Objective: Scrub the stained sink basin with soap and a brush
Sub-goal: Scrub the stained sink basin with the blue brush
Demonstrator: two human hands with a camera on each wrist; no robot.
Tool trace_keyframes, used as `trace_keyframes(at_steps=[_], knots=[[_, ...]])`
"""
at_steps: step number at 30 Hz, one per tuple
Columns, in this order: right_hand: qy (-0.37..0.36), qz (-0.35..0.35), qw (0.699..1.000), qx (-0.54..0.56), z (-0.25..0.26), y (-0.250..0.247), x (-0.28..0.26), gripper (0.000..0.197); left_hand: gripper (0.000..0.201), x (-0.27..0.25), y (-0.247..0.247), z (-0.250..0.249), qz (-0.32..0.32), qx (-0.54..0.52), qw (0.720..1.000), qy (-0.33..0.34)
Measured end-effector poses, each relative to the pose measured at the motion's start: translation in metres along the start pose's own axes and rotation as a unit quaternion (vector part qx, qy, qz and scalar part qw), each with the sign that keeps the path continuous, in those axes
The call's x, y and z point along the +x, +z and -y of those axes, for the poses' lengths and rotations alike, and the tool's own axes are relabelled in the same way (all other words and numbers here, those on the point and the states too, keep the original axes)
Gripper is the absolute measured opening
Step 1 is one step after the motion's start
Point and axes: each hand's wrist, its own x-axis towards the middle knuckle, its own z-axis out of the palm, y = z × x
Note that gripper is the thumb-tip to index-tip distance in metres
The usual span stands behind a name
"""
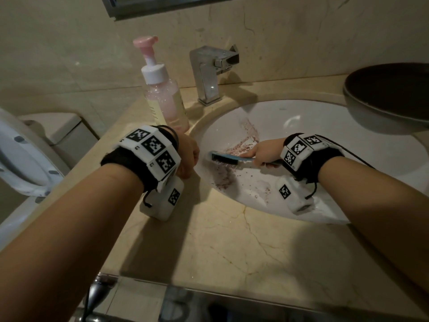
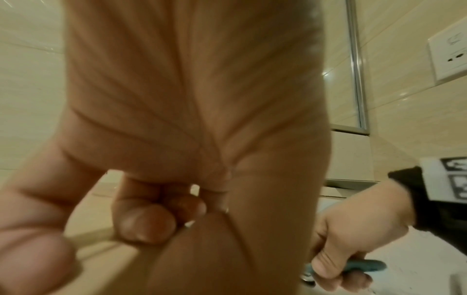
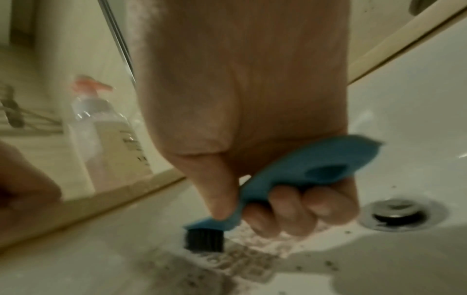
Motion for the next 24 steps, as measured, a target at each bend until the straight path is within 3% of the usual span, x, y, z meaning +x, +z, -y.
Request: trace_keyframes(at_steps=[4, 7, 12, 14, 17, 20, 24], knots=[[0.033, 0.032, 0.995, 0.084, 0.018, -0.005, -0.004, 0.041, 0.014, 0.002, 0.000, 0.002, 0.005, 0.028, 1.000, -0.001], [0.038, 0.033, 0.998, 0.024, 0.037, -0.008, -0.014, 0.042, 0.014, 0.001, 0.002, 0.002, -0.009, 0.058, 0.998, -0.006], [0.067, 0.098, 0.992, 0.046, 0.048, -0.019, -0.033, 0.028, 0.013, 0.000, 0.002, 0.000, -0.004, 0.061, 0.998, -0.005], [0.078, 0.116, 0.988, 0.062, 0.049, -0.023, -0.038, 0.032, 0.012, 0.000, 0.002, 0.000, -0.004, 0.070, 0.998, -0.002], [0.057, 0.080, 0.995, 0.024, 0.059, -0.025, -0.045, 0.036, 0.016, 0.000, 0.003, -0.001, -0.006, 0.087, 0.996, -0.002], [0.016, 0.013, 1.000, -0.015, 0.072, -0.021, -0.046, 0.031, 0.038, 0.003, 0.004, -0.001, -0.014, 0.108, 0.994, -0.006], [0.023, 0.066, 0.997, -0.036, 0.060, -0.024, -0.050, 0.038, 0.014, 0.007, 0.003, 0.000, -0.008, 0.116, 0.993, -0.006]])
